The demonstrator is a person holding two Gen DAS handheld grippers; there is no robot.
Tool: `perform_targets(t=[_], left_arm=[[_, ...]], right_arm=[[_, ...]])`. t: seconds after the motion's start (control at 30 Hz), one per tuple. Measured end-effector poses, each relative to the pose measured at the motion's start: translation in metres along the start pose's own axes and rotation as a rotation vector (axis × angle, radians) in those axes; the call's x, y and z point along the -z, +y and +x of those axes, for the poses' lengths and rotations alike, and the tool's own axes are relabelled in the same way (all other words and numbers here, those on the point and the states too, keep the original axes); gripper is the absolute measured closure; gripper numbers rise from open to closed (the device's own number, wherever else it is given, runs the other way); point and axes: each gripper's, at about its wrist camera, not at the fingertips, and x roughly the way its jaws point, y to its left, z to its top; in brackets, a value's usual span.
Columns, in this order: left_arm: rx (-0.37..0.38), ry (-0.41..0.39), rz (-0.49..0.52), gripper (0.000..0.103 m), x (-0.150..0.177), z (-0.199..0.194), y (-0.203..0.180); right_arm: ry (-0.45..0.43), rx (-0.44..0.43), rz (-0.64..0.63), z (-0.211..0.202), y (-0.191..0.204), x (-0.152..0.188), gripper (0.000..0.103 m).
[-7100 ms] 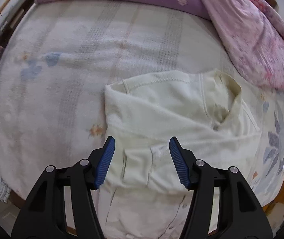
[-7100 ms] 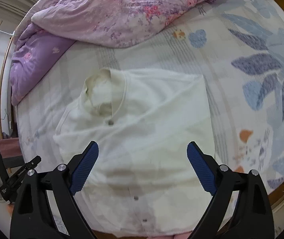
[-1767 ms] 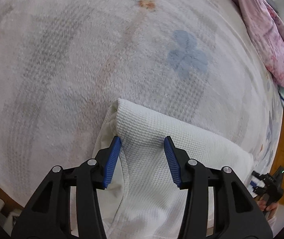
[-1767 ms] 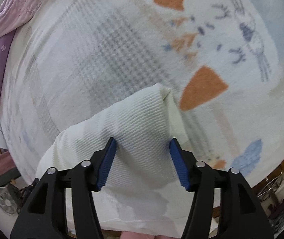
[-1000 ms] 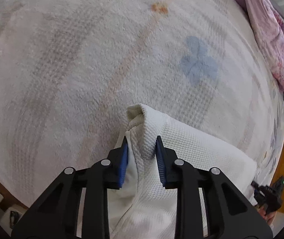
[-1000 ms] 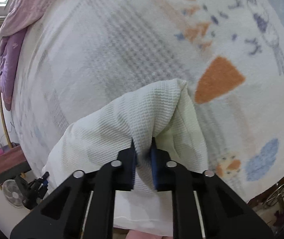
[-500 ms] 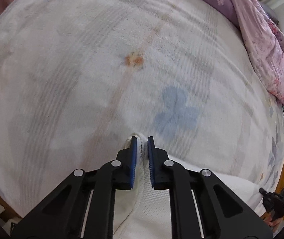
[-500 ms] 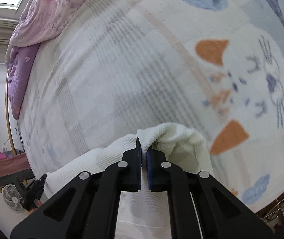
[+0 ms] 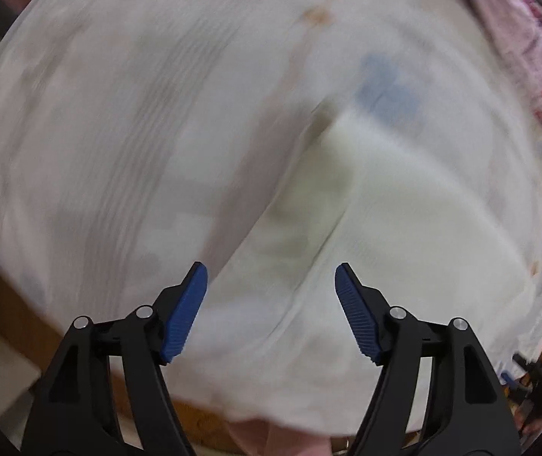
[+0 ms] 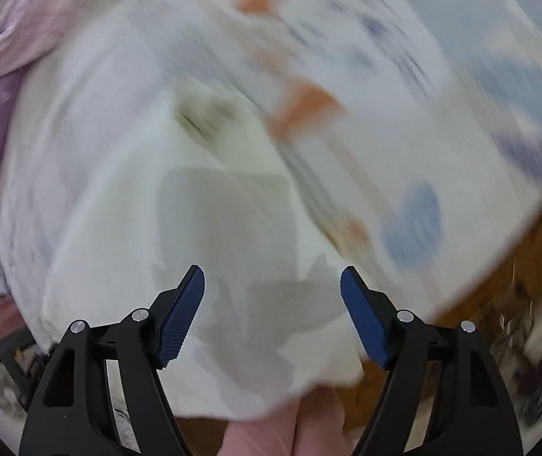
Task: Fold large clothes
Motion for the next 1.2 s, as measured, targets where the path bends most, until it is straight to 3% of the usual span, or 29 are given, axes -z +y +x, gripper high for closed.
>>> perform_targets(t=[0.03, 0.07, 0.1, 0.13, 0.27, 0.4, 0.43, 0.47, 0.5, 0.53, 0.63, 0.73, 0.8, 0.87, 0.93, 1.0, 1.07, 1.13, 1.2], left_arm=[[0.018, 0.037, -0.036, 0.036, 0.016, 0.008, 0.010], [0.039, 0.070, -0.059, 0.047, 0.026, 0.016, 0.015], [0.047, 0.105, -0.066, 0.082, 0.037, 0.027, 0.018], [0.027, 0.118, -0.048, 0.086, 0.047, 0.039, 0.017], [-0.038, 0.102, 0.027, 0.088, 0.049, 0.052, 0.009], [-0.054, 0.109, 0.040, 0.080, 0.030, 0.033, 0.008], [-0.070, 0.088, 0.063, 0.069, 0.024, 0.022, 0.004], [-0.069, 0.069, 0.076, 0.062, 0.018, 0.013, 0.001], [-0.058, 0.055, 0.080, 0.051, 0.013, 0.006, -0.001], [-0.030, 0.031, 0.080, 0.050, 0.003, -0.005, -0.005], [0.028, -0.010, 0.074, 0.048, -0.028, -0.017, -0.017], [0.046, -0.029, 0.056, 0.048, -0.063, -0.010, -0.031], [0.042, -0.036, 0.027, 0.048, -0.086, 0.000, -0.043], [0.067, -0.033, -0.002, 0.049, -0.095, 0.014, -0.054], [0.073, -0.023, -0.054, 0.061, -0.112, 0.030, -0.051], [0.095, 0.011, -0.101, 0.066, -0.124, 0.050, -0.049], [0.102, 0.039, -0.121, 0.070, -0.131, 0.063, -0.044], [0.102, 0.028, -0.124, 0.081, -0.131, 0.059, -0.039], [0.111, -0.004, -0.117, 0.085, -0.128, 0.047, -0.039]], right_arm=[[0.029, -0.007, 0.031, 0.010, -0.011, 0.013, 0.032], [0.061, -0.027, 0.052, 0.024, -0.019, 0.024, 0.035], [0.070, -0.052, 0.061, 0.033, -0.022, 0.030, 0.047], [0.091, -0.050, 0.068, 0.049, -0.026, 0.039, 0.102], [0.101, -0.001, 0.083, 0.072, -0.031, 0.047, 0.101], [0.100, 0.062, 0.068, 0.046, -0.022, 0.037, 0.093], [0.068, 0.069, 0.043, 0.030, -0.017, 0.032, 0.076], [0.039, 0.055, 0.036, 0.019, -0.009, 0.028, 0.050], [0.005, 0.032, 0.029, 0.006, -0.006, 0.023, 0.042], [-0.028, 0.019, 0.006, -0.006, 0.003, 0.013, 0.041], [-0.088, -0.004, -0.051, -0.023, 0.025, -0.020, 0.041], [-0.106, -0.010, -0.076, -0.015, 0.051, -0.061, 0.041], [-0.083, -0.017, -0.066, 0.001, 0.067, -0.082, 0.041], [-0.039, -0.077, -0.021, 0.020, 0.075, -0.106, 0.041], [0.010, -0.151, 0.007, 0.036, 0.084, -0.132, 0.041], [0.053, -0.106, 0.035, 0.053, 0.089, -0.148, 0.040], [0.089, -0.050, 0.036, 0.071, 0.094, -0.156, 0.052], [0.071, -0.039, 0.069, 0.067, 0.090, -0.158, 0.076], [0.032, -0.069, 0.054, 0.054, 0.089, -0.153, 0.084]])
